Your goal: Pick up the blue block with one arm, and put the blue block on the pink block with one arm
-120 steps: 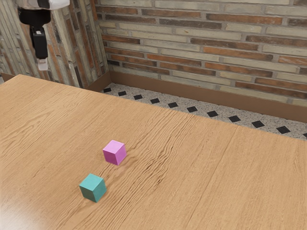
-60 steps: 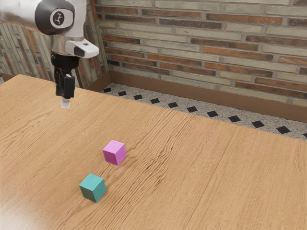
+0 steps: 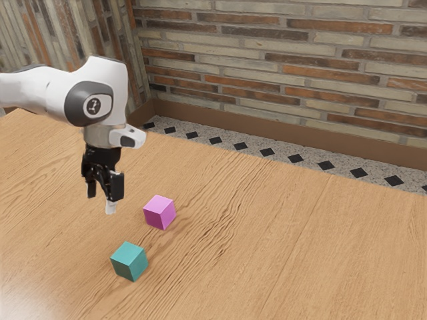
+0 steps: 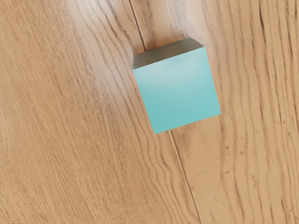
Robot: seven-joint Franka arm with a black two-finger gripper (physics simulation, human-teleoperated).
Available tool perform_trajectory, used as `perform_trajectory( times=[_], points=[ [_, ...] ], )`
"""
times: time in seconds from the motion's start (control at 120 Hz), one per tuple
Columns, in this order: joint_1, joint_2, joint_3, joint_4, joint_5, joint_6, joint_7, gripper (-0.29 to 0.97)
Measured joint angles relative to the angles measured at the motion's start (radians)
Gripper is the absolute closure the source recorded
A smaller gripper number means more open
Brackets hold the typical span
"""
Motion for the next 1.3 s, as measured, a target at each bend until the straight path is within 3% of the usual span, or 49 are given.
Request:
perform_trajectory(
  times=[0.25,0.575,1.3],
  points=[
    [0.025,-0.052,-0.001,-0.181,-0.023,0.137,-0.123,0.0],
    [0.033,-0.021,-0.001,-0.273,-0.026,0.276,-0.231,0.0],
    [0.015,0.177,-0.049,-0.221,-0.018,0.422,-0.356,0.0]
  ],
)
